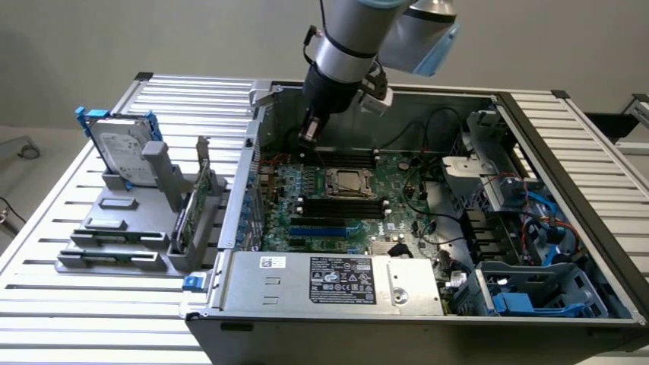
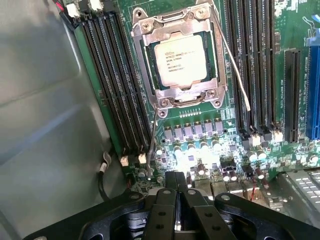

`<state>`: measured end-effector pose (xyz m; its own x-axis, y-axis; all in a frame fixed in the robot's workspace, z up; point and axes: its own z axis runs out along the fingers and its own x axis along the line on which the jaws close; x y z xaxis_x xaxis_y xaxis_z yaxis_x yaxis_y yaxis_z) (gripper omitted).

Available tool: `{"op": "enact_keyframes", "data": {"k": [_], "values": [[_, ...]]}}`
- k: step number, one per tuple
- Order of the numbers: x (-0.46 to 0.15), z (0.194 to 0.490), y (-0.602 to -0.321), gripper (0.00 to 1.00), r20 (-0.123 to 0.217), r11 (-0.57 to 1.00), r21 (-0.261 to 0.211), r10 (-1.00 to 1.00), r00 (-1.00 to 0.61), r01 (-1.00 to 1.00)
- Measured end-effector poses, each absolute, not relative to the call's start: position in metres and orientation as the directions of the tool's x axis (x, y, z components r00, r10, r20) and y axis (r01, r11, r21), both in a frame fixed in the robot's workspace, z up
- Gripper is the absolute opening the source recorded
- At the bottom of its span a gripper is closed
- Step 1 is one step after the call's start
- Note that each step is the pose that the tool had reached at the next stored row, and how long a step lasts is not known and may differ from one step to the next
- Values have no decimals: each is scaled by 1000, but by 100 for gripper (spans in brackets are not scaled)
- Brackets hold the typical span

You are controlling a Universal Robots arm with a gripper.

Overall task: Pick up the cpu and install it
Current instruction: 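Install the first cpu locking lever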

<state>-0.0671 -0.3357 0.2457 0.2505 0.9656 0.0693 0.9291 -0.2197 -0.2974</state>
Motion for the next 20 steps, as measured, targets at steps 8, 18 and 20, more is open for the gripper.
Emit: {"op": "enact_keyframes", "data": {"k": [8, 18, 20], "values": [[-72, 245, -336, 11, 96, -271, -301, 945, 312, 914], [-72, 244, -335, 11, 113, -349, -271, 914, 389, 897], [-72, 244, -335, 11, 118, -362, -260, 908, 401, 895]]}}
